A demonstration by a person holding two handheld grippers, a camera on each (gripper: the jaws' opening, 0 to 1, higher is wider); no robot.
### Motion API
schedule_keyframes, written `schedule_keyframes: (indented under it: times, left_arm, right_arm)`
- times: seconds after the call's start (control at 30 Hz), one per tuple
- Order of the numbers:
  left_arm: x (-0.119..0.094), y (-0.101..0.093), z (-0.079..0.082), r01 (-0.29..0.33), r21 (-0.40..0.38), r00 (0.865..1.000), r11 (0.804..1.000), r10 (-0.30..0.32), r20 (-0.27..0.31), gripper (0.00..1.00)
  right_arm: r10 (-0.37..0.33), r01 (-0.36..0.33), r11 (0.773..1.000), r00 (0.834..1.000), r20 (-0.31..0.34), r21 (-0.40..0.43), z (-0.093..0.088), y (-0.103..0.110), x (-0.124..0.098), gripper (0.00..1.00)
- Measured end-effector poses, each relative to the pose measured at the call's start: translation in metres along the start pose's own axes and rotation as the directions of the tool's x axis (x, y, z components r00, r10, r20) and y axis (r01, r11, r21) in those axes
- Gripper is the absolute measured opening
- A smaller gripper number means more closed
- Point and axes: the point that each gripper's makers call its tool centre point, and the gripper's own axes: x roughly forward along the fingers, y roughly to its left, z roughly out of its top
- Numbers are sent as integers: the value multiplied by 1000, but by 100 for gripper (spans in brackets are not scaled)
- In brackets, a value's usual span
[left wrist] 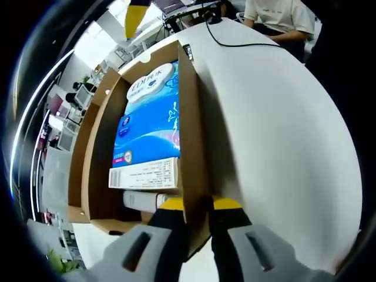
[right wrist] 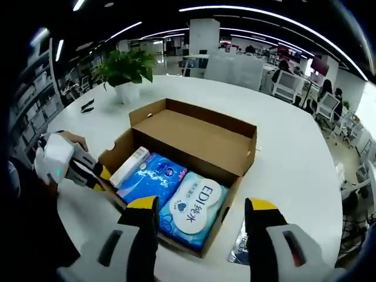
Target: Operate the shoe box by opening the lid, removing the specified soft item, and placing it in the target area until the item is outside and the box remains undamaged.
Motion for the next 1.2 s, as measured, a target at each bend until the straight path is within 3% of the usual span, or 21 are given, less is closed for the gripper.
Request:
schedule_keyframes:
  times: [0.03, 0.13, 0.17, 0.3, 0.37, 0.5, 0.63, 0.7, 0.83, 1.0, 1.03, 1.07, 1.2]
  left_arm:
    - [0, 0, 0, -1, -3, 1000, 1000, 1, -1, 12]
    - [0, 1, 0, -1, 4, 1000, 1000, 1, 0, 12]
    - [0, 1, 1, 1, 12, 1000, 1000, -1, 4, 12]
    - [0, 2, 1, 1, 12, 1000, 1000, -1, 4, 12]
    - [1, 2, 1, 1, 16, 1000, 1000, -1, 2, 12]
    - [1, 2, 2, 1, 17, 1000, 1000, -1, 4, 12]
    - [1, 2, 2, 4, 22, 1000, 1000, -4, 7, 12]
    - [1, 2, 2, 4, 23, 1000, 1000, -4, 8, 12]
    - [1, 2, 3, 3, 26, 1000, 1000, -3, 8, 12]
    - [-3, 1, -1, 3, 26, 1000, 1000, -3, 8, 12]
    - [-3, 1, -1, 3, 27, 1000, 1000, -3, 7, 12]
    - [-3, 1, -1, 3, 28, 1000, 1000, -3, 6, 12]
    - [-2, 1, -1, 3, 30, 1000, 1000, -3, 8, 12]
  right_arm:
    - [-26, 25, 999, 999, -46, -20, -6, 1, 7, 59]
    - [-78, 76, 996, 996, -48, -43, -4, 3, 20, 58]
    - [-76, 71, 995, 994, -77, -67, -8, 7, 25, 59]
    - [-72, 70, 997, 987, -147, -20, -20, 11, 42, 57]
    - [-67, 71, 997, 989, -130, 34, -16, 11, 49, 54]
    - [-52, 63, 996, 987, -153, 65, -19, 13, 62, 59]
    - [-88, 114, 987, 972, -217, 110, -39, 7, 69, 62]
    - [-83, 113, 985, 973, -214, 132, -40, 8, 72, 57]
    - [-94, 123, 984, 973, -211, 129, -36, 12, 83, 59]
    - [-121, 158, 980, 958, -259, 124, -38, 12, 81, 56]
    - [-114, 140, 987, 953, -279, 75, -40, 10, 82, 56]
    - [-108, 141, 985, 953, -283, 101, -38, 12, 84, 56]
    - [-136, 168, 983, 933, -333, 70, -38, 8, 89, 57]
